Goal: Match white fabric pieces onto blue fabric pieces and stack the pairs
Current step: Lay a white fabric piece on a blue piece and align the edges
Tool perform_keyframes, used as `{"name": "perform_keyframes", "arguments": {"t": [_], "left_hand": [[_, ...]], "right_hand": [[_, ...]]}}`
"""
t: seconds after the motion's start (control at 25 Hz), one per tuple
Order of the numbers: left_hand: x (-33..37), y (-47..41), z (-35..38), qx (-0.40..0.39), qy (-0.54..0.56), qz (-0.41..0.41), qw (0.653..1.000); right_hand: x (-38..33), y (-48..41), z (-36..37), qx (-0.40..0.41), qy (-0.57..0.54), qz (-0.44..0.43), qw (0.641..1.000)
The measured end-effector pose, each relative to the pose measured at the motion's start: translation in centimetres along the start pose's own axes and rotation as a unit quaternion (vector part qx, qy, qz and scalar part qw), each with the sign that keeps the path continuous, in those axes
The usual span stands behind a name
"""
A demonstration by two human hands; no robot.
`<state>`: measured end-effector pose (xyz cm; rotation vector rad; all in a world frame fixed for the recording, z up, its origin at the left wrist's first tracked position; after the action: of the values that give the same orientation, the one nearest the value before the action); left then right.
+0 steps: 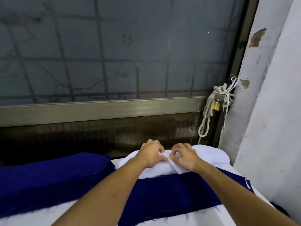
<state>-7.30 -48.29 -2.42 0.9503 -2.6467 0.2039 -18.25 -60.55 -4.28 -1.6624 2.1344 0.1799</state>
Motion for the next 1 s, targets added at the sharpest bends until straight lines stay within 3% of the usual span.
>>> {"name": "perform_keyframes", "arguments": {"t": [0.16,0.32,0.6,1.0], "left_hand": [[-0.3,1.0,-0.8,-0.034,0.109,-0.014,0.993],[-1.3,3.0,-2.3,-0.056,0.144,-0.024,0.988],[-2.8,7.8,-8.8,-0.058,0.176,0.002,0.983],[-5.6,17.9,-13.3,-0.066,0.157,-0.033,0.985]], "right_hand": [[-0.3,1.0,-1.5,0.075,-0.039,0.000,0.996],[-0.6,2.2,-3.6,0.148,-0.053,0.029,0.987],[-3.6,5.3,-6.6,0.118,-0.058,-0.007,0.991],[-11.8,10.6,-7.3,0.073,-0.111,-0.034,0.991]]}}
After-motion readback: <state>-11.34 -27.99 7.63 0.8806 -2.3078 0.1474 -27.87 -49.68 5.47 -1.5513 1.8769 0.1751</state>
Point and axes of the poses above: each hand's wrist, its own y-axis away from the middle knuckle, its own z-axis out of the palm, x = y × z, the point moved 4 cm from there along -y, towards the middle knuckle, and after that the axes turned 12 degrees about -z, right-handed, at the moved point
